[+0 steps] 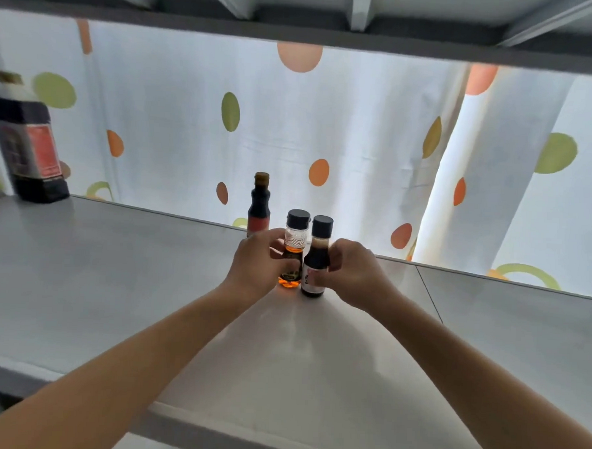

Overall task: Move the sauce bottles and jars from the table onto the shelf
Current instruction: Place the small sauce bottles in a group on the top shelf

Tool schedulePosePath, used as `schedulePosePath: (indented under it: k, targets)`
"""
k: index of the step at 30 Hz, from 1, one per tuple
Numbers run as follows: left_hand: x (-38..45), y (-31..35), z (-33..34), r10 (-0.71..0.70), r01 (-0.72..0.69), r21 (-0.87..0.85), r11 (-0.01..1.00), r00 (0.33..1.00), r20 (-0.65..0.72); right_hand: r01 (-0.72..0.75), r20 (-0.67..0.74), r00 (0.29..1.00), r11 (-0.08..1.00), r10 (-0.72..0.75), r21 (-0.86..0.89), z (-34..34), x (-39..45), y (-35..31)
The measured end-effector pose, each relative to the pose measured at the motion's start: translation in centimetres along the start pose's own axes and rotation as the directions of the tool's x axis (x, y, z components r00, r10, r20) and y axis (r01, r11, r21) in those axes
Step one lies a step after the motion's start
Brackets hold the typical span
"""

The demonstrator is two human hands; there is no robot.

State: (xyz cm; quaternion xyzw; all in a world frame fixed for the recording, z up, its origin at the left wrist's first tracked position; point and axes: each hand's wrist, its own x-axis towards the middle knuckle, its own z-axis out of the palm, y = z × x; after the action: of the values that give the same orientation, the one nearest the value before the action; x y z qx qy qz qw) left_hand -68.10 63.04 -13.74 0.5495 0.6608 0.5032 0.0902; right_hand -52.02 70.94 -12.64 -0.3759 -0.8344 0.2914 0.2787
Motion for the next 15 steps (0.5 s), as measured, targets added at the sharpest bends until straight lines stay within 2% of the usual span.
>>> schedulePosePath:
  k: [4, 8, 11, 15]
  targets:
    - [3.8, -0.8, 1.3, -0.076, 0.074, -0.043, 0.996, 0.997, -0.028, -0.079, -0.095, 0.992, 0.997, 0.080, 0.014, 0.8, 4.5, 0.7]
    - [6.0, -2.6, 2.8, -0.106, 0.098, -0.063, 0.993, 0.985, -0.139, -0.082, -0.131, 0.987, 0.995, 0.088, 0.049, 2.1, 7.8, 1.3]
    - [6.8, -3.3, 3.3, -0.081, 0.074, -0.043, 0.996, 0.976, -0.200, -0.095, -0.112, 0.989, 0.994, 0.099, 0.045, 2.6, 9.7, 1.3]
    - [7.4, -4.7, 3.7, -0.114, 0.098, -0.070, 0.993, 0.948, -0.297, -0.076, -0.098, 0.992, 0.995, 0.082, 0.066, 3.1, 11.2, 1.7]
